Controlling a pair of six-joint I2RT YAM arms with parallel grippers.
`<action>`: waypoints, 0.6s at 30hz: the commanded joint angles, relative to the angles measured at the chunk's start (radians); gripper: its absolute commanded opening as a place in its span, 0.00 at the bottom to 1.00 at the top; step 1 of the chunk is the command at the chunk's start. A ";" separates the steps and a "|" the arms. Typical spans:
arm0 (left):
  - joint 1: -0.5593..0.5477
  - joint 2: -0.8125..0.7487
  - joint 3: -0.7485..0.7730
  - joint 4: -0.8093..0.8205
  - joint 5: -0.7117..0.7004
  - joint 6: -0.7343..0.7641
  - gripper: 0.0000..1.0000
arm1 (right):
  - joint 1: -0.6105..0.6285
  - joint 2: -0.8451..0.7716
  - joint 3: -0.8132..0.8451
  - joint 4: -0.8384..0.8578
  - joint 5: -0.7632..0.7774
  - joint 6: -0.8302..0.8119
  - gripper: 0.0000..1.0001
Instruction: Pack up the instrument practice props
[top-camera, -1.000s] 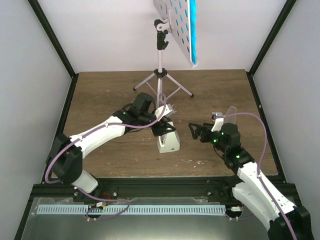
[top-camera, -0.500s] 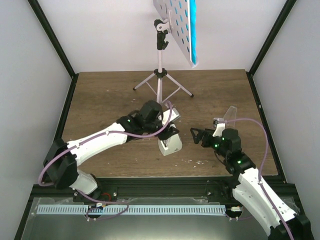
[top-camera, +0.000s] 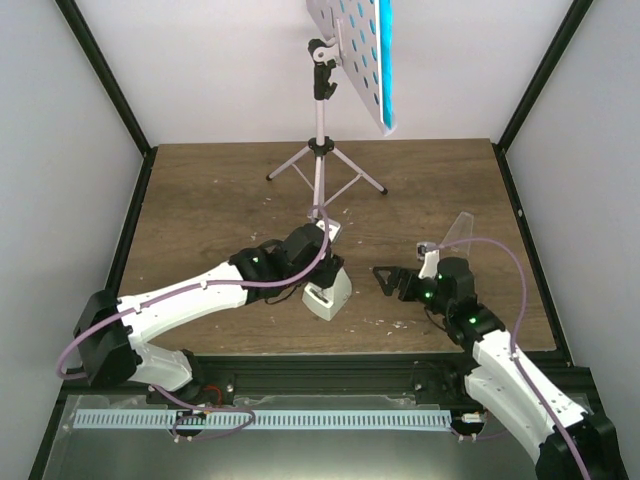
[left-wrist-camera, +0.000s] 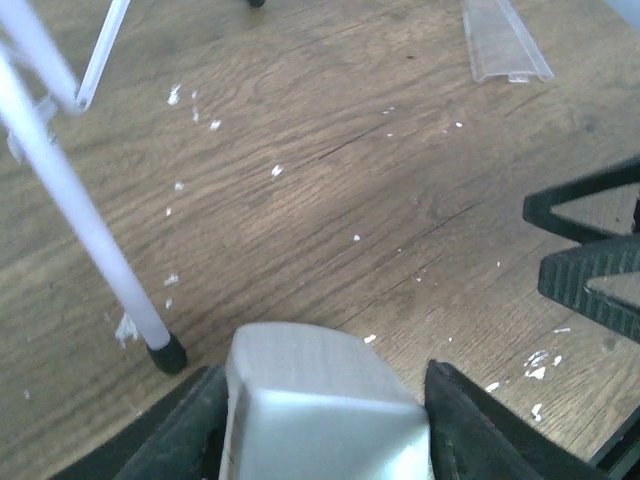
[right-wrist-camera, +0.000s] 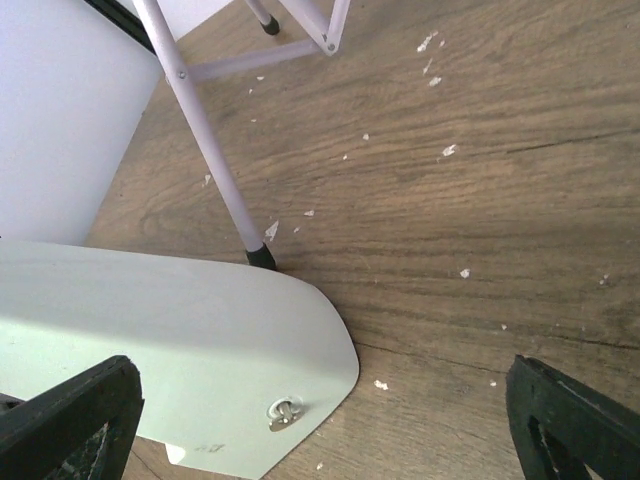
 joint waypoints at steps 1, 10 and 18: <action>-0.002 -0.009 -0.010 -0.087 -0.017 -0.062 0.61 | -0.008 0.009 0.000 0.013 -0.034 0.010 1.00; -0.004 -0.124 0.065 -0.155 0.014 0.001 0.84 | -0.006 0.105 0.021 -0.021 -0.141 -0.020 1.00; 0.110 -0.276 -0.012 -0.156 0.140 -0.034 1.00 | 0.011 0.267 -0.044 0.130 -0.323 0.133 0.86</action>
